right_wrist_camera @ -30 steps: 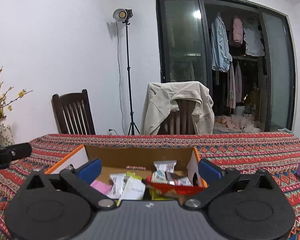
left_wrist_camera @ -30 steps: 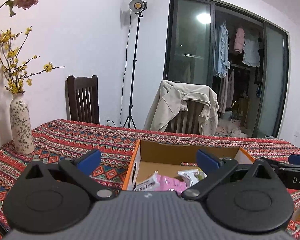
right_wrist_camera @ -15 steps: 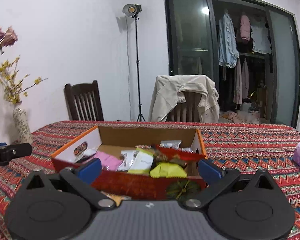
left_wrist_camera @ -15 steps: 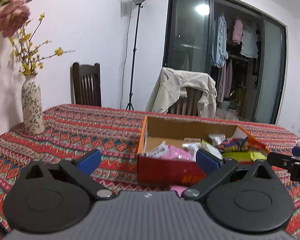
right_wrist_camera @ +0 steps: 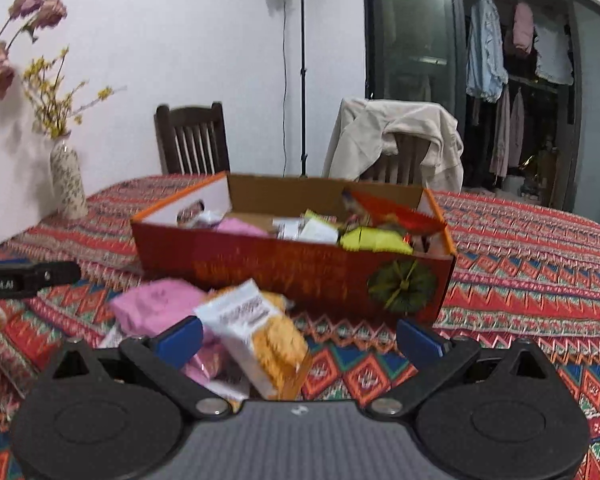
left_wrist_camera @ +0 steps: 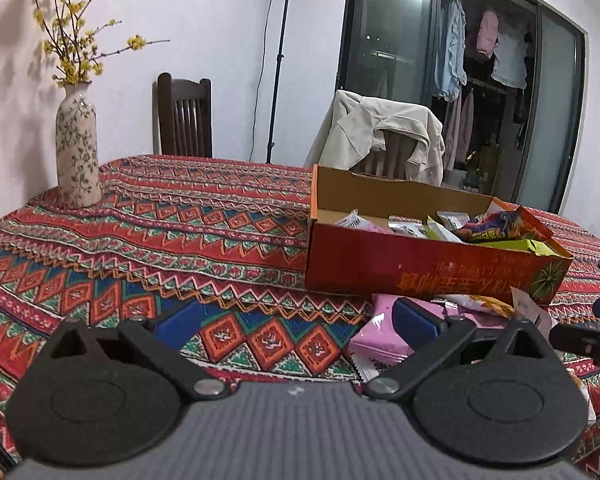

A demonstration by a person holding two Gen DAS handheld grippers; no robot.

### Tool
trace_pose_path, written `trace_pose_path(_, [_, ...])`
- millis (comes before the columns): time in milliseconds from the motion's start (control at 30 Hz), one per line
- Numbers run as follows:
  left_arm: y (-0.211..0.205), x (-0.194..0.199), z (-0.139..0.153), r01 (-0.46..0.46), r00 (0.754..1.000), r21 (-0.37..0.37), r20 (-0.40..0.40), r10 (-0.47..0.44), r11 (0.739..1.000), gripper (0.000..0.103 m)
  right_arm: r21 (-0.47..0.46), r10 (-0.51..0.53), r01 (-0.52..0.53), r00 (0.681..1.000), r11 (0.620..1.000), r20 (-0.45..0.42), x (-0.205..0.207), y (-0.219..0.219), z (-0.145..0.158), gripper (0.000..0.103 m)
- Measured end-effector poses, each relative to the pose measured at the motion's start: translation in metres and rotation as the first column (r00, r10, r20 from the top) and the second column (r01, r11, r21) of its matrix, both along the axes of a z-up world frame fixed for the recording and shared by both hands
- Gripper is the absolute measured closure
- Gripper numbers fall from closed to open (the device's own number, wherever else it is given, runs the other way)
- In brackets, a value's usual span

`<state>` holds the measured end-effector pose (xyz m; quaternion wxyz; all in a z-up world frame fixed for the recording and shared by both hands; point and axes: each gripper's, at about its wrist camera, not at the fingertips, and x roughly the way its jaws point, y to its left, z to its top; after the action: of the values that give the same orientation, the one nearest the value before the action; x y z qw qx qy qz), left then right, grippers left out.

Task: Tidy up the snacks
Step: 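Grasp another white biscuit packet with the right gripper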

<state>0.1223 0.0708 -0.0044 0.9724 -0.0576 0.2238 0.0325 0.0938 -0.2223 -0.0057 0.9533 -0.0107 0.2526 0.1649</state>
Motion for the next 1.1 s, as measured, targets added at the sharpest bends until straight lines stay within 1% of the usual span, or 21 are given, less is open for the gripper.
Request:
trace_pose_path(233, [0.005,0.003,-0.005,-0.001,1.0,-0.041,-0.009,0.0,0.999,0.0,-0.016,-0.002,0.001,0.999,1.0,-0.053,0.02,0.007,-0.003,0.0])
trace_pose_path(367, [0.006,0.003,-0.005,0.001,1.0,-0.051,-0.013,-0.002,0.999,0.0,0.018,0.023,-0.022,0.995,1.0,-0.097,0.036,0.006,-0.006,0.0])
trace_pose_path(433, [0.006,0.004,-0.005,0.002,1.0,-0.051,-0.014,-0.003,0.999,0.0,0.073,0.05,-0.042,0.992,0.996,-0.118,0.041,0.003,-0.011,0.005])
trace_pose_path(500, [0.005,0.004,-0.006,0.004,1.0,-0.053,-0.015,-0.005,0.999,0.0,0.127,0.061,-0.044,0.989,0.991,-0.138,0.044,-0.001,-0.016,0.017])
trace_pose_path(533, [0.005,0.004,-0.006,0.004,1.0,-0.053,-0.017,-0.005,0.999,0.0,0.151,0.066,-0.044,0.987,0.988,-0.143,0.044,-0.004,-0.018,0.019])
trace_pose_path(567, [0.005,0.004,-0.006,0.005,1.0,-0.053,-0.018,-0.006,0.999,0.0,0.167,0.072,-0.047,0.987,0.985,-0.146,0.044,-0.006,-0.019,0.025])
trace_pose_path(600, [0.005,0.005,-0.007,0.006,1.0,-0.053,-0.018,-0.007,0.999,0.0,0.177,0.076,-0.05,0.986,0.983,-0.147,0.044,-0.007,-0.02,0.034])
trace_pose_path(633, [0.004,0.005,-0.007,0.005,1.0,-0.051,-0.019,-0.006,0.999,0.0,0.185,0.079,-0.051,0.986,0.981,-0.145,0.043,-0.009,-0.02,0.04])
trace_pose_path(667, [0.004,0.005,-0.007,0.004,1.0,-0.05,-0.018,-0.005,0.999,0.0,0.193,0.084,-0.056,0.986,0.98,-0.142,0.042,-0.01,-0.02,0.049])
trace_pose_path(700, [0.004,0.005,-0.007,0.003,1.0,-0.049,-0.018,-0.004,0.999,0.0,0.196,0.085,-0.057,0.987,0.979,-0.138,0.041,-0.011,-0.02,0.054])
trace_pose_path(800, [0.003,0.005,-0.007,-0.002,1.0,-0.045,-0.019,0.001,0.999,0.0,0.2,0.075,-0.049,0.99,0.979,-0.121,0.037,-0.013,-0.02,0.062])
trace_pose_path(900, [0.002,0.006,-0.007,-0.007,1.0,-0.035,-0.025,0.006,0.999,0.0,0.202,0.049,-0.031,0.995,0.979,-0.089,0.031,-0.017,-0.017,0.063])
trace_pose_path(1000, [0.0,0.007,-0.006,-0.02,0.999,-0.013,-0.034,0.02,1.0,0.0,0.198,0.009,-0.001,0.999,0.98,-0.037,0.026,-0.021,-0.013,0.064])
trace_pose_path(1100, [-0.007,0.009,-0.004,-0.013,0.999,0.017,-0.051,0.014,1.0,0.0,0.15,-0.077,0.073,0.997,0.986,0.023,0.021,-0.022,-0.011,0.064])
